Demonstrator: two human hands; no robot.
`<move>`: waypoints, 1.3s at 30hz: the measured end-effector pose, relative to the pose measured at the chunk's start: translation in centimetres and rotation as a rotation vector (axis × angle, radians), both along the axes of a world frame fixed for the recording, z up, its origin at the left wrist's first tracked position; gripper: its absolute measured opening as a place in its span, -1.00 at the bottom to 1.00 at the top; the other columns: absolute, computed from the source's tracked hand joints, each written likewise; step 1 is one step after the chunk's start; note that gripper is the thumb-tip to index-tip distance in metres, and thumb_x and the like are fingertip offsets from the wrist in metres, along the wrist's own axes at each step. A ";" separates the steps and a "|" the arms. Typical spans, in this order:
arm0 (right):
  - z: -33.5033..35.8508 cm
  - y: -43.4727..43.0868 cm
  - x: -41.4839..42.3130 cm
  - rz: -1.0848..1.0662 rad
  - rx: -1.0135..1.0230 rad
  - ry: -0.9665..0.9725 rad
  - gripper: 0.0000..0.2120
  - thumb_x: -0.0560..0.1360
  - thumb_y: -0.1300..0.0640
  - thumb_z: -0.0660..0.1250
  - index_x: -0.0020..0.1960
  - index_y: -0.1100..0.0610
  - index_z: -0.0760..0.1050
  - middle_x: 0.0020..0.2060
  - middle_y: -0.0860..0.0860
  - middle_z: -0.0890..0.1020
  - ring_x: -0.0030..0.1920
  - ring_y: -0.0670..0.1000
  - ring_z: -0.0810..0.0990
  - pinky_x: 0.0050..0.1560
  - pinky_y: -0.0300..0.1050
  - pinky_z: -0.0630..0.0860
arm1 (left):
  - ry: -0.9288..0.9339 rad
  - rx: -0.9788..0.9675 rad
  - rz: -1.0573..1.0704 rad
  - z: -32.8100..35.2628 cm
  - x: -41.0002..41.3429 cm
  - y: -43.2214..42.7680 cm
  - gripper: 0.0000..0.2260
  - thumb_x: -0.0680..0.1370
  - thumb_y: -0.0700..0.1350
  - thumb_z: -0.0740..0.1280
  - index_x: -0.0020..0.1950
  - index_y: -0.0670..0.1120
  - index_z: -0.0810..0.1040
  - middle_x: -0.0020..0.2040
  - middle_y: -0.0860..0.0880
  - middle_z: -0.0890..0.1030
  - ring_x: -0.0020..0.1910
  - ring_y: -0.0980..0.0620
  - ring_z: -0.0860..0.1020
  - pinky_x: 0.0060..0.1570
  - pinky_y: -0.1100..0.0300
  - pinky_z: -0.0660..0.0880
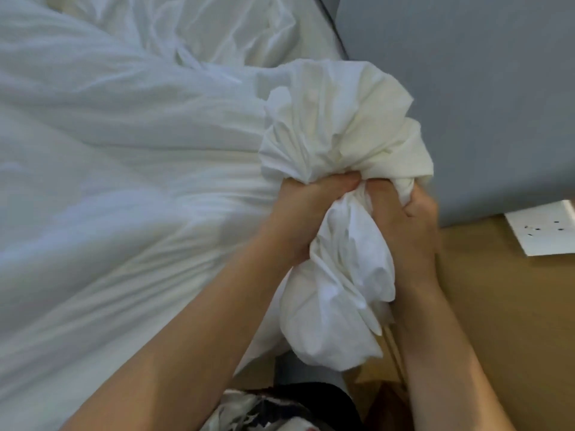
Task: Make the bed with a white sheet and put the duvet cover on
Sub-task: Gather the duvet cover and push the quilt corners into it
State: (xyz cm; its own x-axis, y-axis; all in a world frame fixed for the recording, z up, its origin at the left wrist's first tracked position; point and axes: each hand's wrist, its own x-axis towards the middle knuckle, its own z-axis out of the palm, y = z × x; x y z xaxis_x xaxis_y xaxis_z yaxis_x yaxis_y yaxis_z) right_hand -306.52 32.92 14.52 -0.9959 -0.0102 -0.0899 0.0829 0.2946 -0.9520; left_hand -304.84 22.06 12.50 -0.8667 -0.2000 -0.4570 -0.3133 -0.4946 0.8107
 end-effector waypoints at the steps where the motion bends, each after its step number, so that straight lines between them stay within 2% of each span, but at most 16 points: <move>1: -0.2 2.1 -1.0 -0.015 0.008 -0.028 -0.77 0.43 -0.05 0.28 -0.33 0.06 0.45 -0.50 -0.16 0.49 -0.46 -0.22 0.42 -0.44 -0.39 0.36 | -0.015 0.015 -0.041 0.2 -1.3 1.7 -0.82 0.45 -0.27 0.41 0.02 -0.11 0.55 -0.23 0.09 0.68 -0.22 0.19 0.65 -0.29 0.37 0.54; 4: -3.2 5.8 -2.9 0.043 0.054 -0.164 -0.75 0.52 0.05 0.31 -0.33 0.01 0.43 -0.49 -0.14 0.53 -0.44 -0.28 0.48 -0.42 -0.46 0.35 | -0.134 -0.031 -0.138 -1.8 -3.2 4.5 -0.66 0.46 -0.29 0.40 0.23 -0.15 0.51 0.07 -0.10 0.65 0.05 -0.04 0.62 0.05 0.07 0.57; 5: -4.6 6.2 -3.2 0.068 0.063 -0.208 -0.74 0.54 0.10 0.30 -0.33 0.01 0.43 -0.46 -0.13 0.53 -0.41 -0.29 0.49 -0.39 -0.46 0.35 | -0.190 -0.057 -0.142 -2.6 -3.3 4.8 -0.61 0.46 -0.28 0.40 0.28 -0.14 0.48 0.12 -0.11 0.62 0.07 -0.06 0.61 0.09 0.02 0.56; 8: -8.2 5.7 -3.4 0.147 0.085 -0.316 -0.79 0.55 0.10 0.27 -0.25 0.12 0.50 -0.34 0.02 0.58 -0.32 -0.15 0.53 -0.32 -0.34 0.39 | -0.330 -0.094 -0.060 -4.9 -3.0 4.8 -0.55 0.42 -0.24 0.44 0.29 -0.10 0.46 0.06 -0.07 0.63 -0.01 -0.02 0.62 -0.06 0.08 0.58; 11: -9.7 4.1 -3.9 0.222 0.136 -0.326 -0.78 0.54 0.12 0.27 -0.22 0.22 0.48 -0.33 0.09 0.58 -0.29 0.01 0.53 -0.29 -0.18 0.42 | -0.388 -0.186 0.051 -6.3 -2.7 3.4 -0.52 0.38 -0.21 0.49 0.27 -0.08 0.47 0.07 -0.04 0.61 0.02 -0.03 0.59 0.03 0.04 0.55; 13: -10.1 2.9 -4.5 0.313 0.184 -0.345 -0.80 0.54 0.16 0.25 -0.21 0.25 0.46 -0.32 0.13 0.57 -0.27 0.07 0.54 -0.25 -0.08 0.42 | -0.384 -0.236 0.084 -6.7 -2.4 2.5 -0.55 0.38 -0.20 0.49 0.24 -0.05 0.48 0.05 -0.01 0.61 0.02 -0.01 0.59 0.00 0.10 0.55; 17: -10.8 2.0 -5.5 0.411 0.275 -0.433 -0.85 0.48 0.20 0.28 -0.09 0.31 0.51 -0.17 0.22 0.62 -0.10 0.20 0.58 -0.01 0.13 0.54 | -0.384 -0.157 0.080 -7.7 -1.3 1.8 -0.37 0.24 -0.10 0.49 0.30 -0.05 0.43 0.11 -0.06 0.60 0.07 -0.06 0.59 0.05 0.01 0.55; 19: -11.2 1.9 -5.1 0.429 0.327 -0.421 -0.85 0.48 0.17 0.31 -0.10 0.28 0.51 -0.17 0.20 0.62 -0.09 0.19 0.58 -0.02 0.09 0.54 | -0.416 -0.120 0.111 -8.7 -0.8 1.8 -0.38 0.24 -0.11 0.48 0.28 -0.03 0.42 0.09 -0.06 0.60 0.05 -0.06 0.59 -0.02 0.03 0.56; 22: -11.9 1.9 -4.1 0.376 0.320 -0.338 -0.84 0.50 0.08 0.34 -0.09 0.18 0.49 -0.18 0.12 0.61 -0.11 0.10 0.58 -0.11 -0.07 0.49 | -0.454 -0.028 0.138 -10.2 -0.7 2.0 -0.63 0.40 -0.16 0.46 0.16 0.02 0.47 0.01 -0.04 0.62 -0.01 -0.04 0.61 -0.19 0.12 0.53; 24: -12.4 2.1 -3.8 0.323 0.258 -0.336 -0.83 0.49 0.00 0.34 -0.11 0.10 0.48 -0.21 0.01 0.61 -0.16 -0.04 0.58 -0.14 -0.16 0.46 | -0.475 0.049 0.125 -11.0 -0.7 1.8 -0.71 0.45 -0.12 0.43 0.14 0.02 0.49 -0.02 -0.04 0.64 -0.06 -0.01 0.62 -0.23 0.14 0.53; 27: -12.8 2.8 -3.9 0.230 0.070 -0.482 -0.87 0.54 0.02 0.24 -0.16 -0.01 0.50 -0.32 -0.14 0.58 -0.30 -0.24 0.54 -0.22 -0.25 0.43 | -0.467 0.139 0.116 -11.7 -0.8 1.0 -0.49 0.33 -0.06 0.48 0.25 -0.06 0.48 0.02 -0.11 0.65 -0.02 -0.10 0.63 -0.10 0.03 0.57; 30: -13.4 3.2 -4.0 0.198 0.040 -0.573 -0.85 0.55 0.11 0.19 -0.09 0.11 0.52 -0.22 0.02 0.59 -0.22 -0.10 0.54 -0.16 -0.18 0.45 | -0.413 0.120 0.126 -12.5 -1.2 1.0 -0.47 0.24 -0.14 0.43 0.21 -0.14 0.51 -0.08 -0.12 0.67 -0.10 -0.11 0.65 -0.18 0.04 0.59; 32: -13.5 2.9 -3.9 0.203 0.040 -0.557 -0.80 0.54 0.15 0.25 -0.06 0.30 0.52 -0.25 0.21 0.55 -0.21 0.01 0.53 -0.17 -0.12 0.45 | -0.374 0.088 0.153 -12.8 -1.6 1.3 -0.60 0.32 -0.25 0.40 0.15 -0.18 0.53 -0.18 -0.08 0.65 -0.18 -0.09 0.65 -0.26 0.10 0.57; 34: -13.8 2.6 -4.0 0.224 0.071 -0.517 -0.74 0.53 0.17 0.29 -0.10 0.41 0.49 -0.25 0.32 0.55 -0.24 0.08 0.52 -0.19 -0.10 0.44 | -0.376 0.038 0.161 -13.2 -1.8 1.7 -0.70 0.42 -0.34 0.35 0.15 -0.21 0.52 -0.20 -0.08 0.62 -0.15 -0.10 0.62 -0.24 0.11 0.55; 37: -14.3 2.2 -4.0 0.287 0.181 -0.503 -0.78 0.54 0.18 0.26 -0.23 0.29 0.46 -0.36 0.16 0.53 -0.33 0.01 0.49 -0.25 -0.20 0.43 | -0.420 0.025 0.084 -13.2 -1.8 1.6 -0.68 0.41 -0.24 0.45 0.15 -0.16 0.54 -0.10 -0.08 0.65 -0.04 -0.08 0.62 -0.13 0.08 0.57; 39: -14.8 2.1 -3.8 0.275 0.220 -0.507 -0.82 0.55 0.19 0.23 -0.20 0.23 0.45 -0.33 0.11 0.55 -0.30 0.02 0.51 -0.21 -0.16 0.44 | -0.426 0.029 -0.041 -12.8 -1.6 1.5 -0.48 0.25 -0.16 0.58 0.18 -0.12 0.54 0.00 -0.07 0.67 0.02 -0.04 0.64 -0.02 0.06 0.58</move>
